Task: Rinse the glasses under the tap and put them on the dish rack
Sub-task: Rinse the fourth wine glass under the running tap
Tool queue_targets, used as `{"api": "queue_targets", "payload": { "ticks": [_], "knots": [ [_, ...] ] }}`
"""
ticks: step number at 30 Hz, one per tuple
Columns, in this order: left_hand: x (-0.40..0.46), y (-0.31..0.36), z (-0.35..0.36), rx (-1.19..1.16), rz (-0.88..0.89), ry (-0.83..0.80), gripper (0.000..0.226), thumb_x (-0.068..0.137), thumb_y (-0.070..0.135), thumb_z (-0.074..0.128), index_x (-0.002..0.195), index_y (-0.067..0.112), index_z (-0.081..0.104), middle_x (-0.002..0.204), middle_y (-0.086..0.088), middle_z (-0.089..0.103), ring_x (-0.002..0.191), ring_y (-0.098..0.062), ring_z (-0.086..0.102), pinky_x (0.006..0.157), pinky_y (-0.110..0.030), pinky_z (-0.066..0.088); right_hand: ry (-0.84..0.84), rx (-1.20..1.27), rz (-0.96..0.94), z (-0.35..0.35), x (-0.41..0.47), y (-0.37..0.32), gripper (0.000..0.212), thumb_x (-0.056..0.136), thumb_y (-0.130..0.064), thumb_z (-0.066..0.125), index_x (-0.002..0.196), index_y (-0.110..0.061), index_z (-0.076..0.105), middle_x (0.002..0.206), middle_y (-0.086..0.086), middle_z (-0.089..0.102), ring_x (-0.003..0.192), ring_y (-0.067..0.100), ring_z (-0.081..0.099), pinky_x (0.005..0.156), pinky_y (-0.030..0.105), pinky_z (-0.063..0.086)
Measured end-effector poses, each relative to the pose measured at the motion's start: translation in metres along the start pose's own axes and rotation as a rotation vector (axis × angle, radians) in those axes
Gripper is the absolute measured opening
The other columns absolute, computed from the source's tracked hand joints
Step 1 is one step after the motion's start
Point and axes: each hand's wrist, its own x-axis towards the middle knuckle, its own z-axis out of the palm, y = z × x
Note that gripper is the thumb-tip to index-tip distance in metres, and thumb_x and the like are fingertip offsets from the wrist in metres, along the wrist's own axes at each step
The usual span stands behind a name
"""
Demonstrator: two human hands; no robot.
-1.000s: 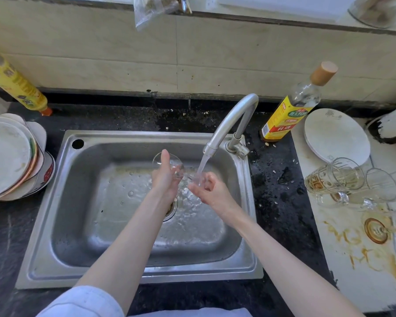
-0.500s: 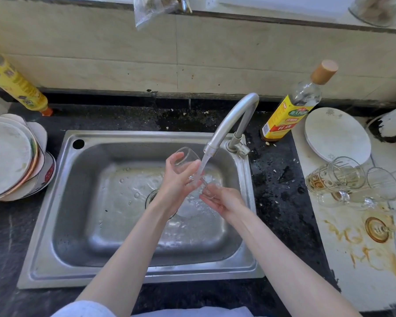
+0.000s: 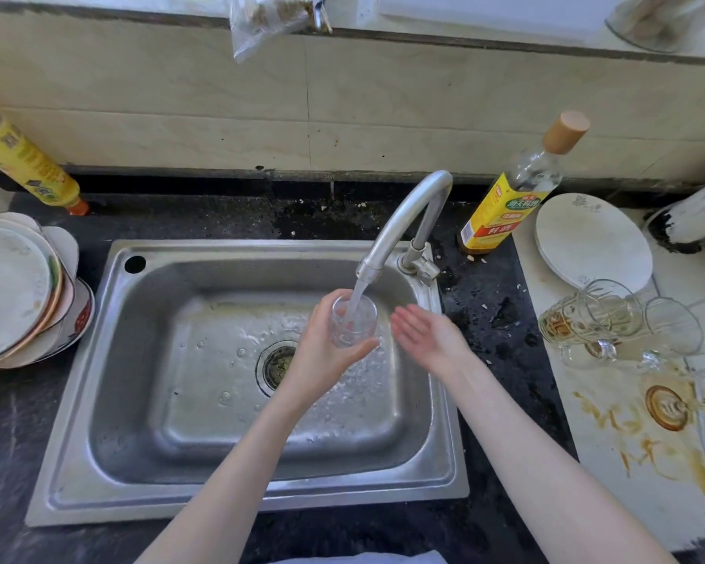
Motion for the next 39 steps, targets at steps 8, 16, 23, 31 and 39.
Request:
{"api": "queue_targets", "payload": {
  "ticks": [8, 16, 23, 31, 39],
  "knots": [
    [-0.009, 0.004, -0.001, 0.083, -0.045, 0.037, 0.06, 0.073, 0.023, 0.078, 0.117, 0.036, 0.038, 0.111, 0.026, 0.048, 0.108, -0.007, 0.052, 0.092, -0.025, 0.042, -0.046, 0.28, 0.015, 0.012, -0.013, -0.034, 0.032, 0.097, -0.004, 0.042, 0.125, 0.009, 0.047, 0.098, 0.015, 0.058, 0.099, 0.023, 0.056, 0.098, 0.027, 0.042],
    [-0.009, 0.003, 0.0, 0.094, -0.062, 0.075, 0.058, 0.071, 0.022, 0.079, 0.109, 0.04, 0.04, 0.109, 0.017, 0.053, 0.102, -0.009, 0.053, 0.086, -0.026, 0.041, -0.071, 0.292, 0.047, 0.01, -0.015, -0.042, 0.025, 0.098, -0.01, 0.042, 0.108, 0.01, 0.052, 0.099, 0.015, 0.058, 0.091, 0.022, 0.057, 0.086, 0.026, 0.047],
    [-0.004, 0.004, -0.002, 0.094, -0.063, 0.079, 0.056, 0.069, 0.025, 0.081, 0.103, 0.046, 0.042, 0.103, 0.026, 0.053, 0.095, 0.001, 0.054, 0.081, -0.023, 0.043, -0.102, 0.286, 0.053, 0.008, -0.014, -0.051, 0.023, 0.097, -0.01, 0.043, 0.097, 0.011, 0.053, 0.1, 0.015, 0.058, 0.091, 0.023, 0.057, 0.086, 0.026, 0.047],
    [0.007, 0.014, -0.004, 0.119, -0.008, 0.084, 0.057, 0.061, 0.041, 0.079, 0.104, 0.053, 0.043, 0.106, 0.032, 0.051, 0.101, -0.011, 0.056, 0.089, -0.042, 0.048, -0.117, 0.351, 0.059, 0.008, -0.013, -0.075, 0.027, 0.096, -0.01, 0.045, 0.108, 0.013, 0.047, 0.103, 0.019, 0.057, 0.089, 0.024, 0.059, 0.076, 0.027, 0.048],
    [0.014, 0.025, -0.003, 0.108, 0.008, 0.095, 0.053, 0.07, 0.021, 0.08, 0.102, 0.043, 0.044, 0.103, 0.011, 0.057, 0.086, 0.0, 0.056, 0.071, -0.014, 0.044, -0.094, 0.227, 0.006, 0.008, -0.014, -0.073, 0.033, 0.097, -0.017, 0.046, 0.116, 0.009, 0.049, 0.102, 0.016, 0.059, 0.09, 0.024, 0.059, 0.078, 0.03, 0.048]
  ]
}}
